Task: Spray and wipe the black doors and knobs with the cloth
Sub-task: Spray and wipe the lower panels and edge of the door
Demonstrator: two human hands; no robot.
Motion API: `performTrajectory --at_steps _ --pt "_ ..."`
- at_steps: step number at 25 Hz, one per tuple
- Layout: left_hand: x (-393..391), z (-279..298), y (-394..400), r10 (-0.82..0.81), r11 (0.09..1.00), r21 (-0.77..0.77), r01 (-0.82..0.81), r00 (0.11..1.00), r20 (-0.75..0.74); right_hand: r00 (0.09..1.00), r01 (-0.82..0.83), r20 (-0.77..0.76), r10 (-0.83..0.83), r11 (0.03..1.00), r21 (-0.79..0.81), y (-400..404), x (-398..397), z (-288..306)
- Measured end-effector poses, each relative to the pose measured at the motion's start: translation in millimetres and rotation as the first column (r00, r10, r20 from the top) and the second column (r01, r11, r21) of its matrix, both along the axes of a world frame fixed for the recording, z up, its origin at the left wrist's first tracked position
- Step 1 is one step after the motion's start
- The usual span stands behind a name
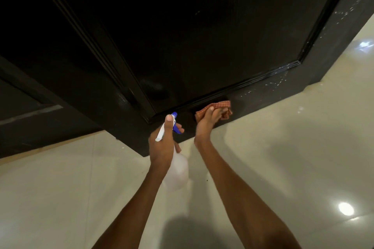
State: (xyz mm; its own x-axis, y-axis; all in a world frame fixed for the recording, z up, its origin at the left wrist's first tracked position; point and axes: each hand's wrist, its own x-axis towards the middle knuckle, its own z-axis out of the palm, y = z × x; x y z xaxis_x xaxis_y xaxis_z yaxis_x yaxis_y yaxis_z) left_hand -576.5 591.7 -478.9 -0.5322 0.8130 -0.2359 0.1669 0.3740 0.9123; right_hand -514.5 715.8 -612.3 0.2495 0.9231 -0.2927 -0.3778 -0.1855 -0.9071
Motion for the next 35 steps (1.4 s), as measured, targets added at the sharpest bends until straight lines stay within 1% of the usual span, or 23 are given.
performTrajectory --at_steps 1,3,5,6,7,9,11,14,16,17,19,21,23,24,25,26,27,28,29,31,32,34,35 --pt "2 7 5 -0.002 1.0 0.006 0.002 1.0 -0.002 0.995 -0.058 0.078 0.056 0.998 0.02 -13 -14 -2" --pt "5 20 15 -0.004 1.0 0.012 0.004 1.0 -0.006 0.976 -0.147 0.166 0.14 0.989 0.031 -28 -29 -13" --pt "9 30 21 -0.043 0.997 0.062 0.043 0.999 0.004 0.959 -0.226 0.184 0.214 0.973 0.044 -31 -18 -25" --pt "13 33 21 -0.061 0.994 0.087 0.061 0.998 0.005 0.941 -0.264 0.234 0.246 0.963 0.049 -28 -6 -31" --pt "18 37 21 -0.09 0.99 0.112 0.089 0.996 -0.003 0.919 -0.287 0.301 0.256 0.956 0.064 -27 9 -24" --pt "32 43 20 -0.106 0.982 0.154 0.108 0.994 -0.023 0.859 -0.322 0.444 0.254 0.943 0.083 -22 41 10" --pt "47 44 21 -0.079 0.98 0.18 0.082 0.997 -0.021 0.826 -0.317 0.515 0.23 0.945 0.086 3 71 21" --pt "67 37 35 -0.114 0.984 0.138 0.114 0.993 -0.011 0.805 -0.194 0.589 0.072 0.97 0.147 47 111 22" --pt "77 31 40 -0.146 0.983 0.108 0.149 0.989 -0.035 0.844 -0.096 0.537 -0.013 0.98 0.175 71 135 11" --pt "81 28 44 -0.158 0.982 0.092 0.163 0.986 -0.061 0.894 -0.041 0.447 -0.038 0.985 0.165 86 146 3" --pt "82 26 47 -0.171 0.981 0.076 0.177 0.982 -0.081 0.964 0.067 0.254 -0.079 0.996 0.055 108 159 2" --pt "79 25 51 -0.172 0.982 0.063 0.179 0.98 -0.1 0.986 0.118 0.126 -0.113 0.992 -0.037 114 155 9" --pt "77 23 52 -0.165 0.985 0.032 0.17 0.98 -0.113 0.991 0.125 0.06 -0.12 0.988 -0.092 104 125 1" --pt "75 21 52 -0.165 0.986 0.012 0.167 0.978 -0.124 0.996 0.086 0.035 -0.082 0.985 -0.146 86 102 -8" --pt "72 18 51 -0.162 0.987 -0.012 0.162 0.977 -0.142 0.999 0.022 -0.027 -0.028 0.98 -0.2 64 76 -19" --pt "68 15 49 -0.148 0.989 -0.04 0.143 0.977 -0.156 0.991 -0.067 -0.131 0.034 0.963 -0.259 37 50 -36" --pt "65 11 46 -0.126 0.991 -0.066 0.117 0.979 -0.162 0.965 -0.169 -0.244 0.1 0.944 -0.282 14 25 -50" --pt "62 8 45 -0.104 0.992 -0.087 0.091 0.982 -0.161 0.938 -0.233 -0.321 0.133 0.926 -0.297 -1 9 -59" --pt "58 6 42 -0.09 0.992 -0.103 0.074 0.982 -0.165 0.911 -0.26 -0.39 0.136 0.922 -0.287 -6 0 -63" --pt "54 3 38 -0.097 0.989 -0.125 0.077 0.982 -0.161 0.934 -0.214 -0.345 0.097 0.923 -0.319 5 7 -60" --pt "54 3 36 -0.099 0.989 -0.126 0.08 0.984 -0.148 0.945 -0.193 -0.318 0.08 0.92 -0.34 21 21 -74" --pt "55 1 36 -0.1 0.988 -0.128 0.083 0.987 -0.128 0.96 -0.108 -0.28 0.022 0.95 -0.294 69 57 -133" --pt "56 1 37 -0.107 0.987 -0.132 0.091 0.987 -0.119 0.969 -0.056 -0.248 -0.02 0.954 -0.295 90 82 -135"
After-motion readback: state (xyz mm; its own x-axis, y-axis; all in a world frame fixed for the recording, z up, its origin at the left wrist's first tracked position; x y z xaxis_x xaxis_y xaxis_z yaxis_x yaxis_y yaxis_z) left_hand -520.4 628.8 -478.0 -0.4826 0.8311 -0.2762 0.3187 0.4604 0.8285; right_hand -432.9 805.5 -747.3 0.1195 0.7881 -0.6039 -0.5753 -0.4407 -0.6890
